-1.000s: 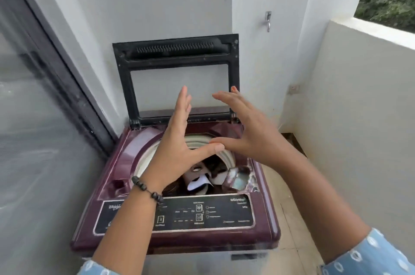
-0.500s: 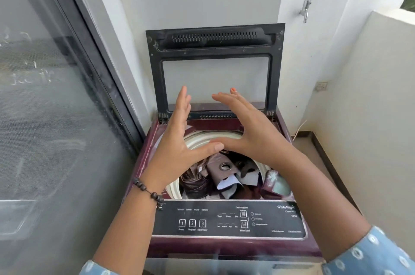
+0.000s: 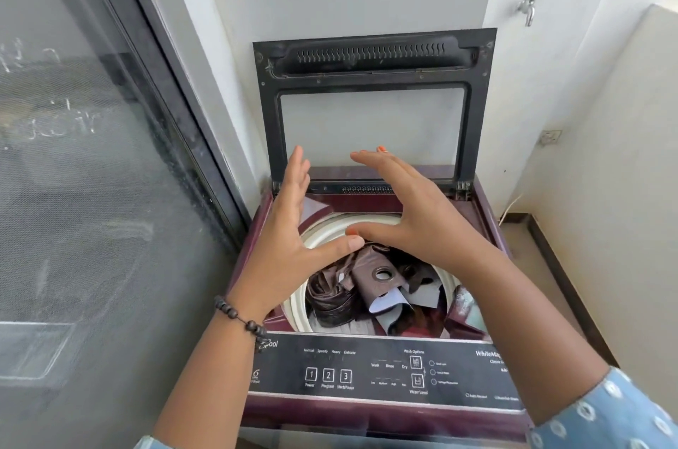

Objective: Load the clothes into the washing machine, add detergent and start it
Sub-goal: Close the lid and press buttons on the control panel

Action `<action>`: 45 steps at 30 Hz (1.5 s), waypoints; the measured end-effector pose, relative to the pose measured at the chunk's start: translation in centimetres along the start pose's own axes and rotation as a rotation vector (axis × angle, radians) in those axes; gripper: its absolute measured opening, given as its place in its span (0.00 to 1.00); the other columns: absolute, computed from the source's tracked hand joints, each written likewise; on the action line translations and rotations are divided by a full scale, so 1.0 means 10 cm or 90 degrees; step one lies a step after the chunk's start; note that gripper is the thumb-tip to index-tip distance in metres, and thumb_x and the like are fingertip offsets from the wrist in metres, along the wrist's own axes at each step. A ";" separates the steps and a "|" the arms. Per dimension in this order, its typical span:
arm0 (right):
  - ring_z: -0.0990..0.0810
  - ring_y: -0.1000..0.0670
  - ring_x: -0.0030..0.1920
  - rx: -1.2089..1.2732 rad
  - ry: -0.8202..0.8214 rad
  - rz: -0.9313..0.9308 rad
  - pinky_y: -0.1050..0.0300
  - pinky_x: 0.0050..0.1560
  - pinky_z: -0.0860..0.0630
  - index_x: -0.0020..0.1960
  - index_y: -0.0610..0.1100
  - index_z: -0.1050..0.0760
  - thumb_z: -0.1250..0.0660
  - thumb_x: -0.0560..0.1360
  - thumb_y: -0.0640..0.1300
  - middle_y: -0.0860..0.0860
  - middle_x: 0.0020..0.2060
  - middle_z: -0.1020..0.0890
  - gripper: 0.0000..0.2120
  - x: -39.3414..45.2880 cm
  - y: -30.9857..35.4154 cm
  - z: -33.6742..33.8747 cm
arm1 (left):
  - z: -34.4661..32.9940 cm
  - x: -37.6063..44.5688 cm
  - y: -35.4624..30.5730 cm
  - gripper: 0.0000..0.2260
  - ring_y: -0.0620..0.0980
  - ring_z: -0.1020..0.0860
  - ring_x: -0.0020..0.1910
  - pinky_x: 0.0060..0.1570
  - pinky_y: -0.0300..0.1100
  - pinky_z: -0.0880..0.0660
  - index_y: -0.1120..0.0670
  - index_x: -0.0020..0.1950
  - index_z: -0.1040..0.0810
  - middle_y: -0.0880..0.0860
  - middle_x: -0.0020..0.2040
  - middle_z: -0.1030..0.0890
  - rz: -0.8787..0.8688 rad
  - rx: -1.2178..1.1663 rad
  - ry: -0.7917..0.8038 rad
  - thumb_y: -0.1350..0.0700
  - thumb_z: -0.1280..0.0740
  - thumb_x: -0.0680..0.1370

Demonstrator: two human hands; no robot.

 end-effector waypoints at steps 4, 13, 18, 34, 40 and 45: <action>0.46 0.58 0.77 -0.021 -0.020 -0.033 0.80 0.66 0.52 0.75 0.50 0.38 0.25 0.71 0.52 0.55 0.73 0.33 0.37 -0.12 -0.09 0.17 | -0.20 0.13 -0.06 0.52 0.34 0.47 0.78 0.78 0.43 0.46 0.34 0.79 0.58 0.42 0.82 0.49 -0.013 -0.010 0.046 0.46 0.23 0.69; 0.47 0.59 0.77 -0.096 -0.142 -0.221 0.73 0.69 0.49 0.75 0.55 0.39 0.25 0.70 0.54 0.59 0.73 0.35 0.38 -0.99 -0.52 1.10 | -1.32 0.53 -0.47 0.53 0.34 0.48 0.78 0.80 0.47 0.46 0.37 0.80 0.58 0.41 0.82 0.49 -0.094 -0.075 0.235 0.45 0.22 0.69; 0.46 0.60 0.76 -0.154 -0.203 -0.281 0.70 0.69 0.47 0.75 0.56 0.40 0.25 0.70 0.55 0.57 0.73 0.34 0.39 -1.36 -0.67 1.49 | -1.85 0.62 -0.68 0.53 0.32 0.49 0.78 0.80 0.49 0.47 0.35 0.80 0.59 0.38 0.81 0.50 -0.130 -0.091 0.313 0.44 0.24 0.68; 0.47 0.58 0.77 -0.014 -0.061 -0.075 0.73 0.69 0.50 0.75 0.55 0.40 0.26 0.71 0.54 0.57 0.75 0.36 0.38 -0.22 -0.84 0.99 | -1.00 0.76 -0.36 0.53 0.34 0.48 0.78 0.78 0.41 0.46 0.39 0.81 0.58 0.43 0.82 0.49 -0.011 0.007 0.085 0.46 0.24 0.68; 0.47 0.57 0.78 0.051 0.009 0.034 0.78 0.68 0.52 0.75 0.52 0.38 0.25 0.71 0.52 0.55 0.75 0.35 0.37 0.25 -0.72 0.56 | -0.54 0.58 -0.26 0.50 0.34 0.48 0.78 0.73 0.31 0.46 0.37 0.79 0.57 0.43 0.82 0.49 0.040 0.029 -0.034 0.51 0.24 0.70; 0.45 0.55 0.77 0.068 0.026 0.082 0.81 0.66 0.53 0.74 0.50 0.36 0.24 0.70 0.51 0.53 0.74 0.33 0.37 0.47 -0.69 0.40 | -0.38 0.57 -0.20 0.51 0.32 0.48 0.78 0.76 0.37 0.47 0.36 0.79 0.57 0.41 0.82 0.49 0.052 0.051 -0.073 0.50 0.23 0.70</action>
Point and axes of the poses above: each hand's wrist, its own x-axis towards the middle knuckle, its own z-axis out of the back of the hand, y = z × x, the point moved 3 cm from there along x, towards the middle knuckle
